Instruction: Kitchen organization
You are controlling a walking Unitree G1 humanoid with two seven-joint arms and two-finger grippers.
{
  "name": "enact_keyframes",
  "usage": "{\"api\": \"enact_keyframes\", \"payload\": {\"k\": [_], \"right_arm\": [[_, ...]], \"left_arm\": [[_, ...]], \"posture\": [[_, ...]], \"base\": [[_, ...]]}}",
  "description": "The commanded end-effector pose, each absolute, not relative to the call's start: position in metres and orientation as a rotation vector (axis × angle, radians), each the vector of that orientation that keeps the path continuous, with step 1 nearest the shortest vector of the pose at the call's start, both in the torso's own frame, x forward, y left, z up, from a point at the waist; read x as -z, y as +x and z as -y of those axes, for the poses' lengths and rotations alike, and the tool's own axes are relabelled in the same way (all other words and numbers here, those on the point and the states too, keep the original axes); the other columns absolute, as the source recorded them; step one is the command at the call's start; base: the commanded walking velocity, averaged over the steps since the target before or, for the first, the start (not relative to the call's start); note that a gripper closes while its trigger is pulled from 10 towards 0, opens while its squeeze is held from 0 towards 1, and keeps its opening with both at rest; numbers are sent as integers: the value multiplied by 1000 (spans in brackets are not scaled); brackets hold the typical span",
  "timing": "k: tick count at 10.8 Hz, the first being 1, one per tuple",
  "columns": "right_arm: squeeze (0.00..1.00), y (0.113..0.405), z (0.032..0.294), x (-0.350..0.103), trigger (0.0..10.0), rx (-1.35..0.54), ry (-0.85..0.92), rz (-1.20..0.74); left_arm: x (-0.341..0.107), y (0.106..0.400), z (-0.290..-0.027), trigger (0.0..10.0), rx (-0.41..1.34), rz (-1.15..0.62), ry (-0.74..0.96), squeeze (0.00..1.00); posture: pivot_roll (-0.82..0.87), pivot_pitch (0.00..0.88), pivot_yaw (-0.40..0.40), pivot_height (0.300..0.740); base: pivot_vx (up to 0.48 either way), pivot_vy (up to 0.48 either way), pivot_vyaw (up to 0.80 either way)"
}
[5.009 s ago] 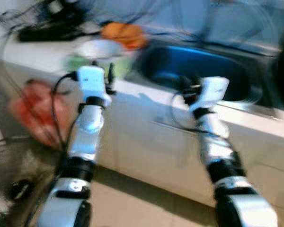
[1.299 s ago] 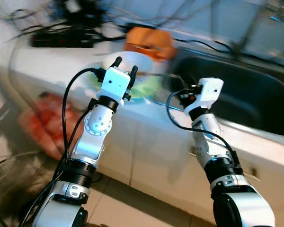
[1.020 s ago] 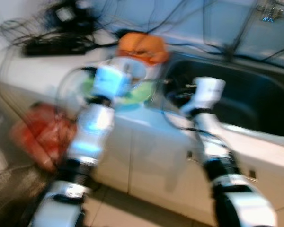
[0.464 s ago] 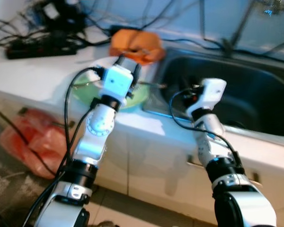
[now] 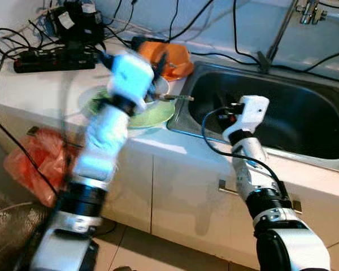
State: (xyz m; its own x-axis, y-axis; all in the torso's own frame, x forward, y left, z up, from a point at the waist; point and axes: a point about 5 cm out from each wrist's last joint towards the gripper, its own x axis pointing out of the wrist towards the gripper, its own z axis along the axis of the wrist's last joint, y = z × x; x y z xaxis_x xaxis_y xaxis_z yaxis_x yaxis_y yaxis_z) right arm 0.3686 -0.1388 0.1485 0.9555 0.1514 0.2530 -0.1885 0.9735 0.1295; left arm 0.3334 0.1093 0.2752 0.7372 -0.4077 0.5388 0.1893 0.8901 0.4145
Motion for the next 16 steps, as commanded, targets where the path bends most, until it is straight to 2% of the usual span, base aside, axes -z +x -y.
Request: {"api": "enact_keyframes", "payload": {"k": [1,3,6,7,9,11,13,14,16], "right_arm": [[0,371,145,-152,10000,-146,167,251],[0,371,146,-151,10000,-137,164,249],[0,372,149,-151,10000,-120,155,241],[0,373,157,-149,10000,-92,143,228],[0,374,170,-145,10000,-15,129,188],[0,374,174,-145,10000,2,130,184],[0,374,173,-144,10000,6,130,181],[0,374,172,-144,10000,10,132,183],[0,374,172,-143,10000,15,137,188]], "left_arm": [[-292,328,-105,10000,407,689,345,0],[-282,315,-99,10000,624,564,455,0],[-255,310,-107,10000,739,380,478,0],[-254,303,-118,10000,758,327,474,0],[-255,298,-126,10000,771,294,482,0],[-253,299,-128,10000,746,278,535,0],[-243,311,-121,10000,669,277,651,0],[-244,321,-110,10000,587,346,645,0],[-240,324,-98,10000,599,368,640,0]], "posture": [[57,31,-48,740],[63,30,-47,740],[62,29,-47,740],[68,30,-51,740],[75,33,-54,740],[77,33,-55,740],[73,30,-51,740],[71,30,-49,740],[60,30,-42,740]], "base": [[0,0,0],[0,0,0],[0,0,0],[0,0,0],[0,0,0],[0,0,0],[0,0,0],[0,0,0],[0,0,0]]}}
